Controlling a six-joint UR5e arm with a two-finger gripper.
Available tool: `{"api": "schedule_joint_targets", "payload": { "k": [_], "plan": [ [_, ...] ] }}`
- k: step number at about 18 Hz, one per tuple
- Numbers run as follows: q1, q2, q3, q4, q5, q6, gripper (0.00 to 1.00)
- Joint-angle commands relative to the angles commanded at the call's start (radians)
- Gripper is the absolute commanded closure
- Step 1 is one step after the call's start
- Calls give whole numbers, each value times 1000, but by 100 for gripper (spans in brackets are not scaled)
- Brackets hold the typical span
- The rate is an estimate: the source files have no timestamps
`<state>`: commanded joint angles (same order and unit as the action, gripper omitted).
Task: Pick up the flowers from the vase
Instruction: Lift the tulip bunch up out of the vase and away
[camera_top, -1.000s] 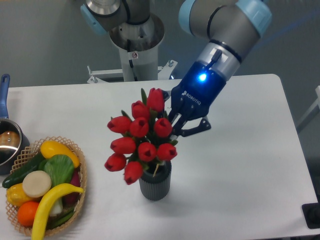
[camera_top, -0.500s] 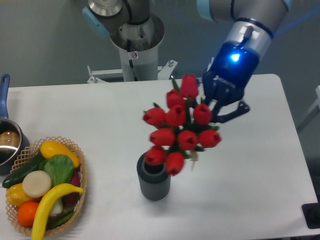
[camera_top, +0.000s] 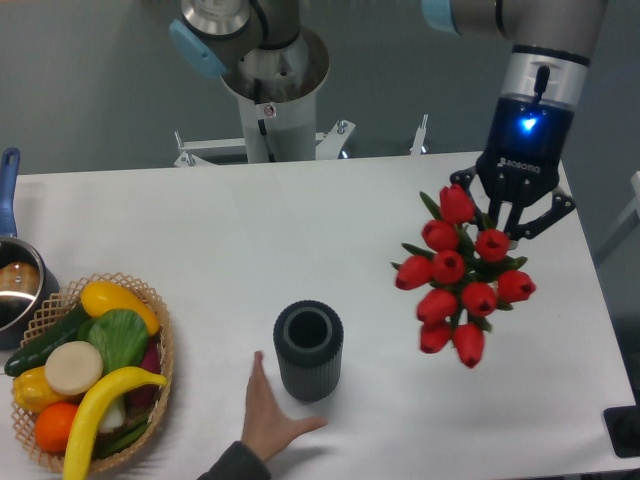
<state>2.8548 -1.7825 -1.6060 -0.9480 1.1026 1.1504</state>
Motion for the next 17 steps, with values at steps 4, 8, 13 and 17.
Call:
{"api": "schedule_joint_targets", "payload": {
  "k": [4,8,13,17],
  "plan": [
    [-8,-9,-48,-2,144,0,99],
    [-11,-15,-77,-9,250,2,96],
    [-28,-34,-69,-34,344,31,95],
    [-38,-44,-60,-57,381,32,96]
  ]
}}
